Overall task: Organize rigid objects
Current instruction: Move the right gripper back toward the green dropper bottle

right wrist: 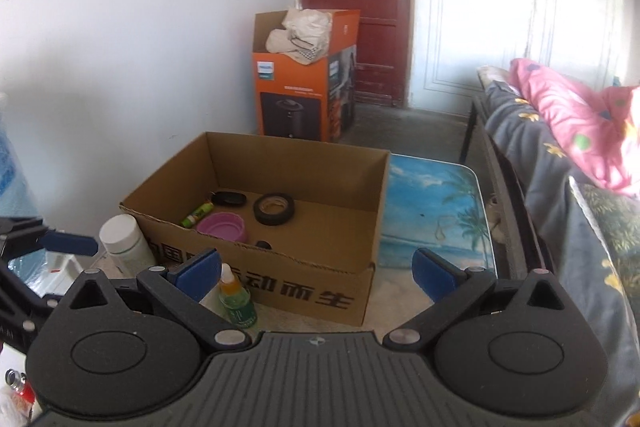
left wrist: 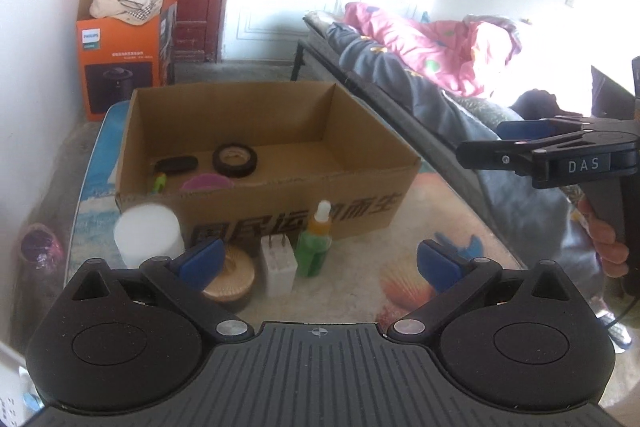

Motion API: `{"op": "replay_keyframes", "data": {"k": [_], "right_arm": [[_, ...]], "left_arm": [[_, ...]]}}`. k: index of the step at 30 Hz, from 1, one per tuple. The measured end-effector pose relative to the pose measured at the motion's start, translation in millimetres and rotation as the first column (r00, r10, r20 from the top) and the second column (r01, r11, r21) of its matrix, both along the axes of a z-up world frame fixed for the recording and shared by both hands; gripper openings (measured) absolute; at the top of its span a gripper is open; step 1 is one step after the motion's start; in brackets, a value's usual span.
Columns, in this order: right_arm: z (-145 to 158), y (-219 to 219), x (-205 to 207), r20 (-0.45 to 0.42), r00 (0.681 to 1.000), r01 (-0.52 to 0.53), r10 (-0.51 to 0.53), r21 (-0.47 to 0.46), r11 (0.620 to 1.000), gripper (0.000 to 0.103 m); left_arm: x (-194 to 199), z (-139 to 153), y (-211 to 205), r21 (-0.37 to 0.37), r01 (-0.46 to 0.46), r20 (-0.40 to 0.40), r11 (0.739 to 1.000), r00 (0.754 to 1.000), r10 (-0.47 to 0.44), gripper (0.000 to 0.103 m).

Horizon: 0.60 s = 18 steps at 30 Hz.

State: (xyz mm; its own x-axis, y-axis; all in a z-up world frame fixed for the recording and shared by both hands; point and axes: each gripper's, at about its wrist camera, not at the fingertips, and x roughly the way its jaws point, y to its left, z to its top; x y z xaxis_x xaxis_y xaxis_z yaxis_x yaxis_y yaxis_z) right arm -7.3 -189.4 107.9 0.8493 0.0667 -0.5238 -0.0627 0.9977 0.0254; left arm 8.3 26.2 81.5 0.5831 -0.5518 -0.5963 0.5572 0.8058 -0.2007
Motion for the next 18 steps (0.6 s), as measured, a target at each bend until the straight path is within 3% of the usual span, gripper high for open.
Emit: {"op": "replay_keyframes", "data": {"k": [6,11,15,18], "right_arm": [[-36.6,-9.1,-14.8,0.066,0.998,-0.016,0.01,0.096,0.995,0.103],[-60.1,-10.7,-8.8,0.044,0.999,-0.013,0.004,0.221,0.975,0.103],[-69.7,-10.9,1.7,0.03,0.996,-0.084,0.078,0.362,0.928,0.103],[-71.1,-4.6,9.1,0.039,0.994,-0.109,0.102,0.373,0.921,0.103]], "left_arm": [[-10.6,-25.9,-17.8,-0.007,-0.021,0.02,1.0,1.0,0.021,0.103],[-15.8,-45.7,-40.0,0.087,-0.038,0.089,0.995,0.996,0.03,0.103],[-15.8,-59.5,-54.8,0.18,-0.053,0.176,0.982,0.984,0.02,0.103],[-14.3,-64.8,-58.0,0.19,-0.068,0.226,0.979,0.974,0.024,0.103]]}}
